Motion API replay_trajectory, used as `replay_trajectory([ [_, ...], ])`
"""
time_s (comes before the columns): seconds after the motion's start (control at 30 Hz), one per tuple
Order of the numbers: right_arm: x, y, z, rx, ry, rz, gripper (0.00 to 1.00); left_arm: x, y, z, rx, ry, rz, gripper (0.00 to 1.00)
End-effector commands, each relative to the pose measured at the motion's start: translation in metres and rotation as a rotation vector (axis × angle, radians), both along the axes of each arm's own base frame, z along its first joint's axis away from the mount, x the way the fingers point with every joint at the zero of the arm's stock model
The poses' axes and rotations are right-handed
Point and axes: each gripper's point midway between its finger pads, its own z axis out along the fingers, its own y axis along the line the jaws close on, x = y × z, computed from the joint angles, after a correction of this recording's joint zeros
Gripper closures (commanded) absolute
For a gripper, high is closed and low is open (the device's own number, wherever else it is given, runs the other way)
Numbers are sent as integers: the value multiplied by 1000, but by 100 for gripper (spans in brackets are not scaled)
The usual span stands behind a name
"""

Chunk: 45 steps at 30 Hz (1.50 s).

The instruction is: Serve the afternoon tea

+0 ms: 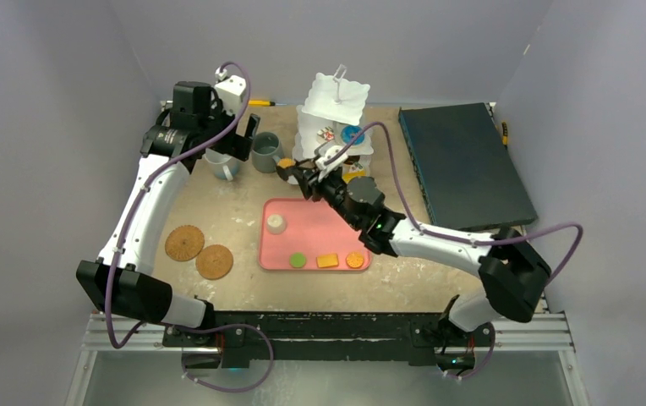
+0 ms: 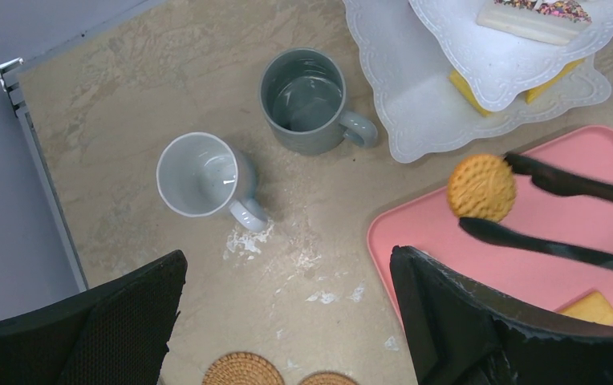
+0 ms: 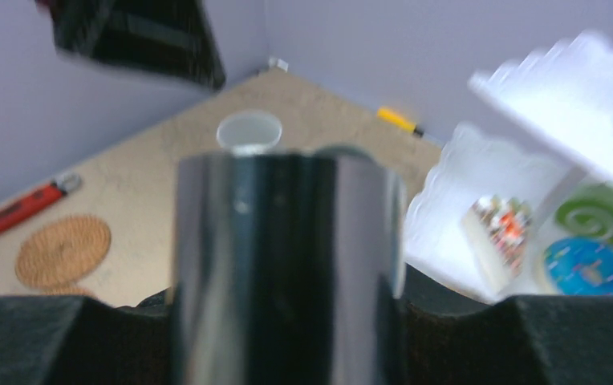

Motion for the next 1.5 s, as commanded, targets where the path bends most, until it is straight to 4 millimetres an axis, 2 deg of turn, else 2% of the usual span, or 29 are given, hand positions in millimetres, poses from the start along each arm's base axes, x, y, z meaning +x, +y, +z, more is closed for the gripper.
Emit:
replay_trajectory([
  [0.0, 11, -19, 86, 91, -128, -34, 66, 0, 3, 23, -14, -70, -8, 2],
  [0.1, 17, -36, 121, 127, -168, -59, 66, -1, 3, 23, -16, -71, -7, 2],
  [0.23, 33, -64, 152, 154, -207, -114, 66, -1, 3, 24, -18, -73, -9, 2],
  [0.43, 52, -94, 167, 149, -229, -189, 66, -1, 4, 27, -21, -78, -10, 2],
  [0.87, 92, -141, 167, 108, -248, -333, 67, 0, 4, 26, -22, -75, -12, 2],
  [1.2, 115, -143, 151, 93, -221, -336, 67, 0, 6, 25, -19, -73, -10, 3],
  [1.47, 116, -140, 146, 90, -214, -321, 63, 1, 6, 23, -20, -69, -8, 3],
])
